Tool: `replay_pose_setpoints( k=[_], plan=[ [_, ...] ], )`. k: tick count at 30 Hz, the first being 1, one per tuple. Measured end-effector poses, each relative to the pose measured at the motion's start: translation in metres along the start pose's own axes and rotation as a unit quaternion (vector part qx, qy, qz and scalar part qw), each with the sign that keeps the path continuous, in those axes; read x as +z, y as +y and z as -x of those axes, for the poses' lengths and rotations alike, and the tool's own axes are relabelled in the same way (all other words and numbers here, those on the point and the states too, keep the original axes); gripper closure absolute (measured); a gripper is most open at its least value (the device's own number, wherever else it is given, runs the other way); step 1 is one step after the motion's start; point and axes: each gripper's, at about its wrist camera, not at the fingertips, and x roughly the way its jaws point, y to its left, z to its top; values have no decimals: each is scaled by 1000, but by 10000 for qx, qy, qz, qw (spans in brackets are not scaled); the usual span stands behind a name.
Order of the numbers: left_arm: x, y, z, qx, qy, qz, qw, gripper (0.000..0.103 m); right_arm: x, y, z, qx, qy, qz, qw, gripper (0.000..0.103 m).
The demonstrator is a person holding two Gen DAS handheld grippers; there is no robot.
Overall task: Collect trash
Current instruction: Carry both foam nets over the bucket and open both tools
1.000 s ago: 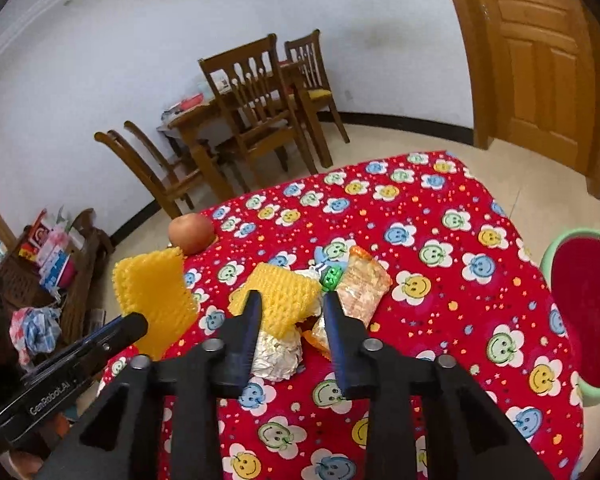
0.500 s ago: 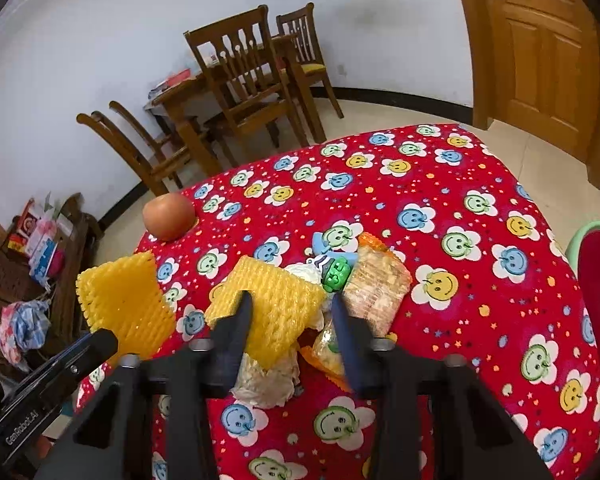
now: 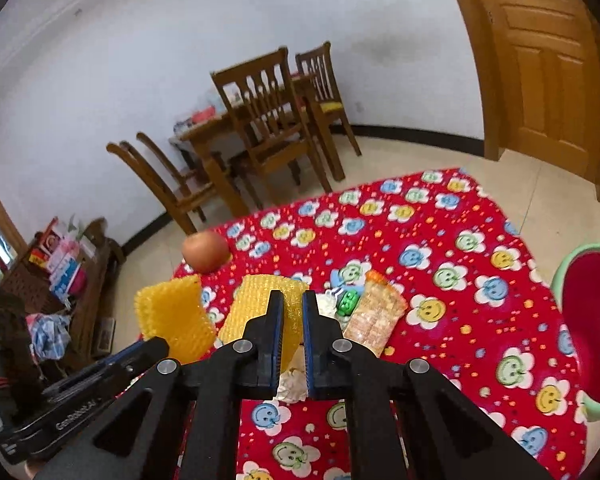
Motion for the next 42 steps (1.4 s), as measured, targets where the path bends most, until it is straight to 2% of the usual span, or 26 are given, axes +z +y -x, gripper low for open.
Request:
replay_pose_setpoints(
  k=[9,19,31,42],
  plan=[
    [2,-34,12,-324,-58,-256,9991,91,-4,-25,54,-418,-520,-164,9976,94],
    [2,-86,0,-737,137,-663,9950,91,-11,-84,116,-1117,-1006,-611,9868,94],
    [-3,-167,-33,-1169,480,-1285,9836,91,-27,-154,163,-1829,-1365,-1224,9659,94],
    [-15,-235,-60,-1487,682,-1818,9696,91,-37,-207,181,-2282,-1464,-1636,9485,94]
  ],
)
